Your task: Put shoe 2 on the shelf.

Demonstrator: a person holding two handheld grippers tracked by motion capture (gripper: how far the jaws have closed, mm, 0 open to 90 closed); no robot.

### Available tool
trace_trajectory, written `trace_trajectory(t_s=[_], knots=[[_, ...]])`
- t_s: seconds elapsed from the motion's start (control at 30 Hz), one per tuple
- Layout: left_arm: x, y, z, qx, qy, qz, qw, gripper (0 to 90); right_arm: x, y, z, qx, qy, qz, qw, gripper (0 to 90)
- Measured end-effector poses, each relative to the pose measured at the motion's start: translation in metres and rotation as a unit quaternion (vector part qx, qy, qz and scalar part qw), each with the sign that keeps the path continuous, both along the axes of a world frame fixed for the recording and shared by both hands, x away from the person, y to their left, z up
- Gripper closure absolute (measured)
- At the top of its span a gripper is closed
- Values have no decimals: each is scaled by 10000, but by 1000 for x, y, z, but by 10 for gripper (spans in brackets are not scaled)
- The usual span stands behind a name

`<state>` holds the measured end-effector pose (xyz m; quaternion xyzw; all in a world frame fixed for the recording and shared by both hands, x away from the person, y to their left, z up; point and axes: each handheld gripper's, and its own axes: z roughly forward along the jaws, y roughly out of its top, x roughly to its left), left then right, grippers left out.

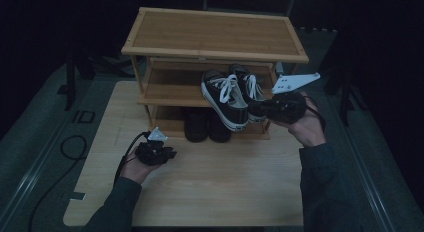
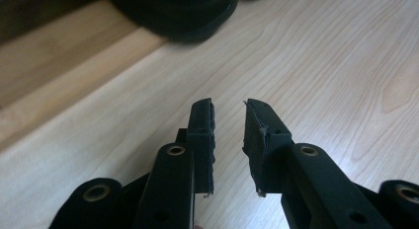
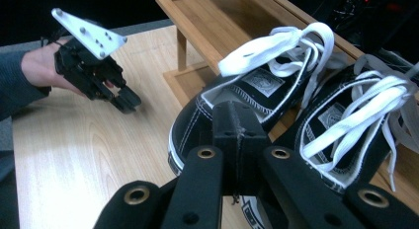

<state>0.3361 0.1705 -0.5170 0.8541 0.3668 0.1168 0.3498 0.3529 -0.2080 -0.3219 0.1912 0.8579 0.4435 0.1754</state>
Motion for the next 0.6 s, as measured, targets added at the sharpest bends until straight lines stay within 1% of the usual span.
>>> trace_trajectory(t_s=[0.2, 0.23, 0.27, 0.3, 0.5, 0.6], knots=[[4, -8, 17, -52, -150, -99, 9998, 765, -3, -6, -5, -30, 27, -24, 10000, 899], [4, -8, 17, -52, -150, -99, 9998, 770, -3, -6, -5, -30, 27, -24, 10000, 899], [6, -12, 22, -84, -194, -135, 9997, 770, -3, -7, -6, -34, 42, -21, 10000, 900], [7, -14, 25, -71, -221, -149, 9996, 787, -4, -9, -10, -44, 65, -20, 10000, 899], [12, -25, 40, -21, -341, -250, 9991, 849, -7, -12, -19, -46, 148, -21, 9999, 899], [15, -27, 43, -8, -341, -255, 9991, 873, -8, -13, -22, -53, 177, 4, 9998, 899]])
